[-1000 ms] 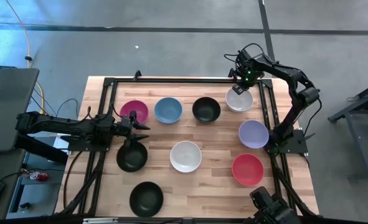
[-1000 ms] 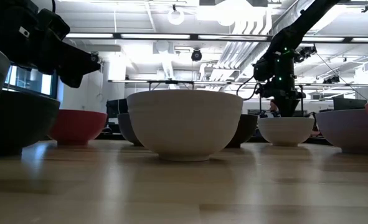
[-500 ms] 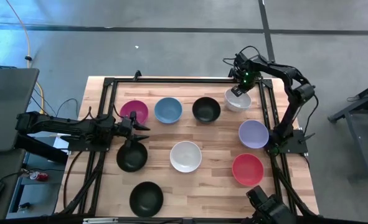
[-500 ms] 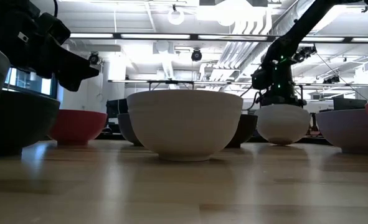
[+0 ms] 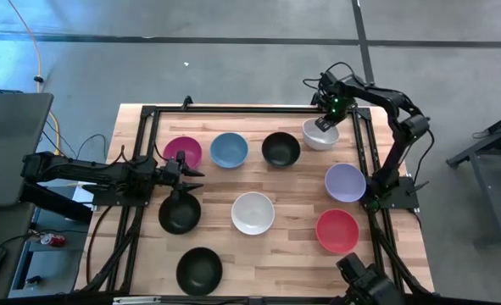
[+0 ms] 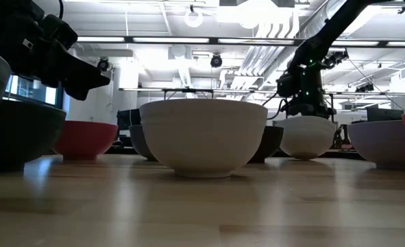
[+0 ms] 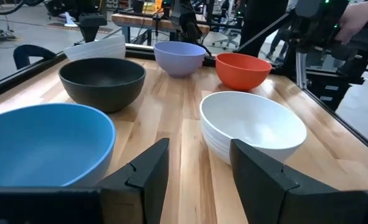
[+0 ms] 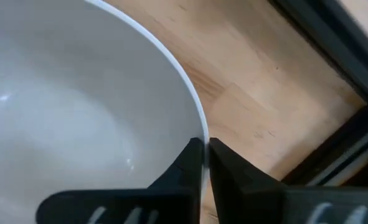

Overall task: Nest bowls inside each other
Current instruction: Stack the top white bowl on top of the white bowl

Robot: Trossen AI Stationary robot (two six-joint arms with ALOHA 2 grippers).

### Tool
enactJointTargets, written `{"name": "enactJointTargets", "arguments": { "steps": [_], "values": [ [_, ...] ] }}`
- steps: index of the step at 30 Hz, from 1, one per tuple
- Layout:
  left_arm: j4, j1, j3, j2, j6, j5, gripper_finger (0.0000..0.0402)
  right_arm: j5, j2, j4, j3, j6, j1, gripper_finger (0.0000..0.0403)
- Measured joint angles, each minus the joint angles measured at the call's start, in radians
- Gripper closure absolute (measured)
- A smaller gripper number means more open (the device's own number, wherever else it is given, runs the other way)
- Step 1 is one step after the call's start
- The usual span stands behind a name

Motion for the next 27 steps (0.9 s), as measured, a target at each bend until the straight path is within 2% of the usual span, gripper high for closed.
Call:
{"name": "enactJointTargets", "arguments": {
  "steps": [27],
  "values": [
    [0.0, -0.001, 0.0, 0.0, -0.019, 0.0, 0.0243, -0.016, -0.076, -0.042, 0.0, 0.009, 0.0, 0.0403]
  ]
}}
